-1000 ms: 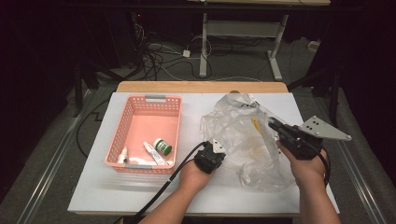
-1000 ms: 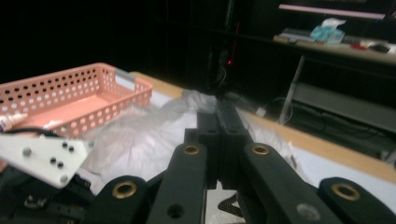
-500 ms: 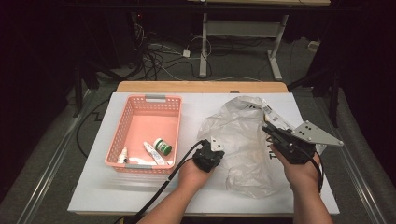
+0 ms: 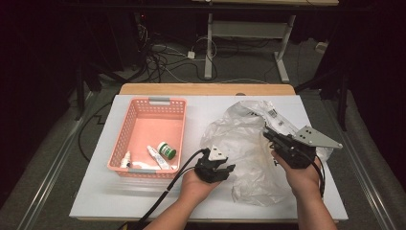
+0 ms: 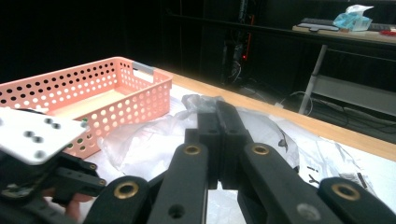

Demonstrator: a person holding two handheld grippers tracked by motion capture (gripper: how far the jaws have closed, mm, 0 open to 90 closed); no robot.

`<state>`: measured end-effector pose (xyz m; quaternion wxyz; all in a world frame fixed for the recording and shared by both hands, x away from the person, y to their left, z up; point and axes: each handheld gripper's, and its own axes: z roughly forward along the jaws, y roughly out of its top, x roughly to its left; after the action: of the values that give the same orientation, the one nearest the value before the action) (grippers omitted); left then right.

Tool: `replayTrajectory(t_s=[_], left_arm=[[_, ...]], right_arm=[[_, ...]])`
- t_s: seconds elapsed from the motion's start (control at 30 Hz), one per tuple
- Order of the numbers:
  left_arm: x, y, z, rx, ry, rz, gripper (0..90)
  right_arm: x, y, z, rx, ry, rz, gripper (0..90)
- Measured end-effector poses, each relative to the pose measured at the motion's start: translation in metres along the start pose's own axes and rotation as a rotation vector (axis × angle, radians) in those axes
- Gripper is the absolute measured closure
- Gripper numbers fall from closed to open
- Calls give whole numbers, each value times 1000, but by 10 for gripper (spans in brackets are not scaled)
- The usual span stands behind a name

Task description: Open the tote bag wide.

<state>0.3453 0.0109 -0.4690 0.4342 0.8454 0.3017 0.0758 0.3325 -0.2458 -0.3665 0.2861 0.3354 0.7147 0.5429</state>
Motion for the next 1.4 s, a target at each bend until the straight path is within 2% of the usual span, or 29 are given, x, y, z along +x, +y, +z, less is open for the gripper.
replayTrajectory(t_s=[0.17,0.37,0.5,0.6,0.7,0.8,0.87,0.97,1.13,1.4], left_arm=[[-9,-6,-23,-65,-45,21,383],[-16,-8,-51,-120,-62,44,254],[-15,-6,-63,-129,-52,34,146],[-15,-6,-70,-134,-37,54,88],[-12,-6,-76,-114,-31,41,0],[-9,-7,-85,-130,-1,49,0],[-6,-8,-92,-139,1,40,0],[0,-8,-103,-149,26,35,0],[15,-12,-119,-150,62,3,0],[35,-25,-141,-147,152,-4,0]], right_arm=[[1,-1,2,0,1,12,900],[1,-3,3,3,7,29,900],[2,-5,4,9,11,36,900],[1,-5,3,9,10,42,900],[0,-6,3,9,10,48,900],[-2,-7,3,12,11,60,900],[-2,-8,3,15,9,67,900],[-2,-9,4,19,7,70,900],[-2,-10,3,24,10,59,900],[0,-11,3,25,16,39,900]])
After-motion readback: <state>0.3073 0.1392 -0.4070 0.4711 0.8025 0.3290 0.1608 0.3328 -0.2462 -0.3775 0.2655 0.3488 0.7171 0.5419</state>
